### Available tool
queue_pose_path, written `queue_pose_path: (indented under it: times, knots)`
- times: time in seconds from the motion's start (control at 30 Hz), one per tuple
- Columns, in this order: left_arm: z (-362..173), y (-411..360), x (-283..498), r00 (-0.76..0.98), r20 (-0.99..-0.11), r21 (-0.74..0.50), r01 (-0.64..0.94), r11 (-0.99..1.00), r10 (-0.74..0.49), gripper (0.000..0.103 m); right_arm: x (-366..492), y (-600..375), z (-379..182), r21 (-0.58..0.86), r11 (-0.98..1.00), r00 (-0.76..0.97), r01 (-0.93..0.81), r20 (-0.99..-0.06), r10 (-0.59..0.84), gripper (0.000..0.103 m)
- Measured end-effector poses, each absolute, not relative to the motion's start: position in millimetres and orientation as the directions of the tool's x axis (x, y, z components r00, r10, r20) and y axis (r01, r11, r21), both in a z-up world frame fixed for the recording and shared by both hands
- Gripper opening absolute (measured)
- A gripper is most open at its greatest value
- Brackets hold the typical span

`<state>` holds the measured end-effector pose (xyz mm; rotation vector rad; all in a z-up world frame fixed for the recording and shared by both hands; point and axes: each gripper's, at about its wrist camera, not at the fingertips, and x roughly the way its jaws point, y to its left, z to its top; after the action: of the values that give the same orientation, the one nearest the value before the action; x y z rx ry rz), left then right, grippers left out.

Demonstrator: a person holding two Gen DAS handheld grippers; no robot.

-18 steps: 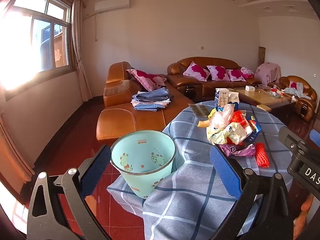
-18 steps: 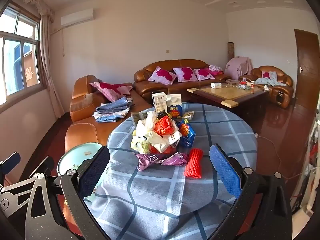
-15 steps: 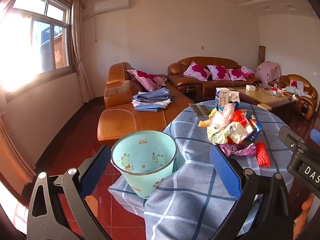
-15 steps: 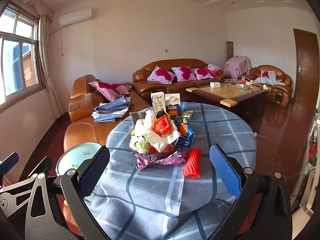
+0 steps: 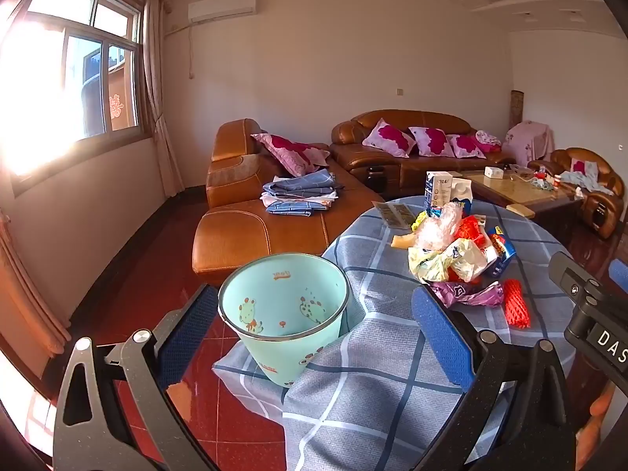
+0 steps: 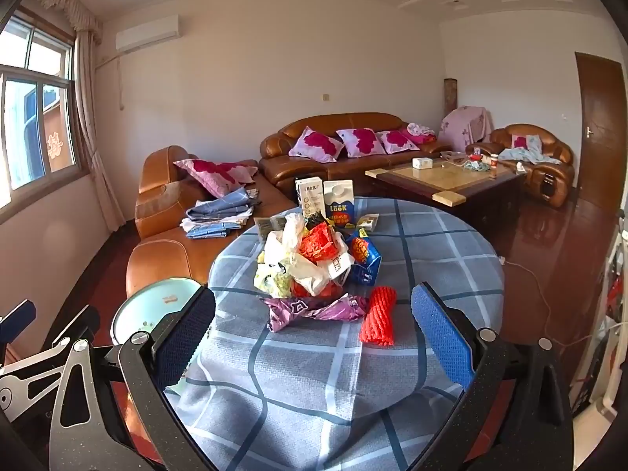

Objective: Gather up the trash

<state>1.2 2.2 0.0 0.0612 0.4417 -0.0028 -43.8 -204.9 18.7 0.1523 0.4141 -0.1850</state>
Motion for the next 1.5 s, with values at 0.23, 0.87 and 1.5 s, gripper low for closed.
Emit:
queue_pose_path:
  times: [0.23,0.87,1.5]
  knots:
    - [-0.5,1.1,0.8,0.905,-0.426,0.061,0.015,0.998,0.013,0.097,-44.7,-205.7,19.2,0.11,0.972,0.9,0.209,-0.411,-0.148,0.098]
    - [0.1,1.1,0.5,0.904,-0.427,0.059,0.014,0.998,0.013,0.097,-45.6,-202.7,17.9,0.115,0.971,0.9,0.211,-0.41,-0.147,0.098]
    - [0.5,0.8,0.7,0.905,-0.425,0.06,0.014,0.998,0.013,0.097,-45.5,-202.9,18.9,0.116,0.971,0.9,0.21,-0.411,-0.146,0.098]
